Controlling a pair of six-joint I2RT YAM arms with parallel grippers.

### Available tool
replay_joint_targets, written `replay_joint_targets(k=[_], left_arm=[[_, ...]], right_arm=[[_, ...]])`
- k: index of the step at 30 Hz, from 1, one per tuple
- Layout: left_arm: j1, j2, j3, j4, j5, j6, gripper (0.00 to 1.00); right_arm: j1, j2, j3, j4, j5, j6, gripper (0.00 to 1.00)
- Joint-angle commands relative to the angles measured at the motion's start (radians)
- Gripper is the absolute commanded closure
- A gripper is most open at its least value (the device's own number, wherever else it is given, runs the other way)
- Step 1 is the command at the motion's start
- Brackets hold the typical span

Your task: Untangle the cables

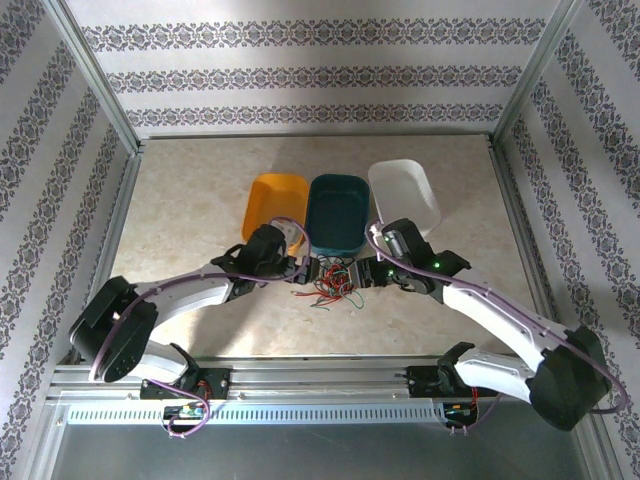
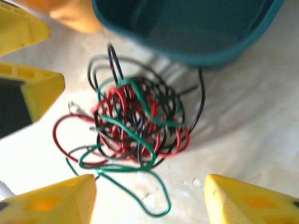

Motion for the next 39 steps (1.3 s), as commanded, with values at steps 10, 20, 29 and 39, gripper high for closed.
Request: replay_joint_targets(k=[10, 20, 29, 39], left_arm=[[-0.060, 0.085, 0.115, -0.088, 0.047, 0.090, 0.01], [-0.065, 0.146, 0.153, -0.082, 0.075, 0.120, 0.01], [-0.066, 0.165, 0.158, -0.077, 0.069, 0.130, 0.01], [-0.067, 0.178, 0.138, -0.081, 0.067, 0.134, 0.01]], right_arm=[[-0.037, 0.197, 0.084, 0.013, -0.210, 0.019, 0.64], [-0.064, 0.224, 0.048, 0.055, -0.249, 0.036, 0.69], [-0.143, 0.183, 0.008, 0.085, -0.285, 0.062, 0.59], [-0.144, 0.232, -0.019, 0.087, -0.400, 0.048, 0.50]])
